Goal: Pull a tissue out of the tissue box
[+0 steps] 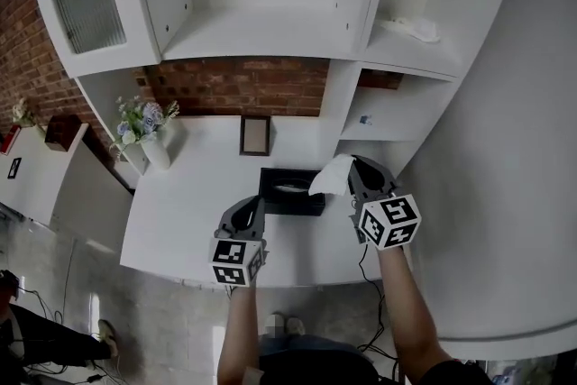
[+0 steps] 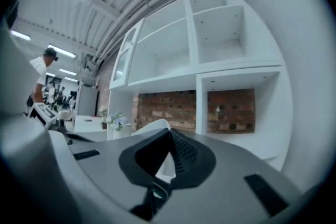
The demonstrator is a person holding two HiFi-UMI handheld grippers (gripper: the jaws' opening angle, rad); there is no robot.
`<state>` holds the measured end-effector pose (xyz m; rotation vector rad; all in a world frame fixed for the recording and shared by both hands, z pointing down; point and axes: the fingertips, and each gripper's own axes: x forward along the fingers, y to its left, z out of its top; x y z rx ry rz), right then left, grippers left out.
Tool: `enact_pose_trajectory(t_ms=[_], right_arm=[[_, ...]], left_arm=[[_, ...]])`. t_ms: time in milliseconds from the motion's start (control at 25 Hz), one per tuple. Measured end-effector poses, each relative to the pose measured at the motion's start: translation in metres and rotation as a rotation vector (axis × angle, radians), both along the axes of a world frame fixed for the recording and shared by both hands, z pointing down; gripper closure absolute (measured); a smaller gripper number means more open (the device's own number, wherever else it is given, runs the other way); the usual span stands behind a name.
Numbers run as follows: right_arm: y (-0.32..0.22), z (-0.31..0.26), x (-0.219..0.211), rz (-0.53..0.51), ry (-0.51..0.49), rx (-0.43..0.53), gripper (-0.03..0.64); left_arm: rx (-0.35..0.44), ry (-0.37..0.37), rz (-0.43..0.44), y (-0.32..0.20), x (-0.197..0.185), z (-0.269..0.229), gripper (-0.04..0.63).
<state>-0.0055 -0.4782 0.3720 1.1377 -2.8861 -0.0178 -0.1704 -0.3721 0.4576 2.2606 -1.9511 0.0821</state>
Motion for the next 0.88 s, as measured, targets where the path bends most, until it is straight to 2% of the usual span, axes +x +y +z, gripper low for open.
enact_pose_trajectory(t_ms=[120, 280, 560, 880], right_arm=[[0.009, 0.003, 0.026, 0.087, -0.134, -0.041, 0.617], [0.018, 0.017, 0.048, 0.168, -0.221, -0.078, 0.617], [0.037, 0.054, 0.055, 0.199, -0.177, -0.111, 0.617], [0.041, 0.059, 0.049, 0.183, -0.177, -0.114, 0.617]], left_arm=[[0.018, -0.017, -0.004, 0.001, 0.004, -0.009, 0.586], [0.049, -0.031, -0.012, 0.001, 0.006, -0.023, 0.586], [0.058, -0.041, -0.011, 0.005, 0.012, -0.033, 0.586], [0.065, -0.051, -0.016, 0.008, 0.013, -0.037, 0.586]])
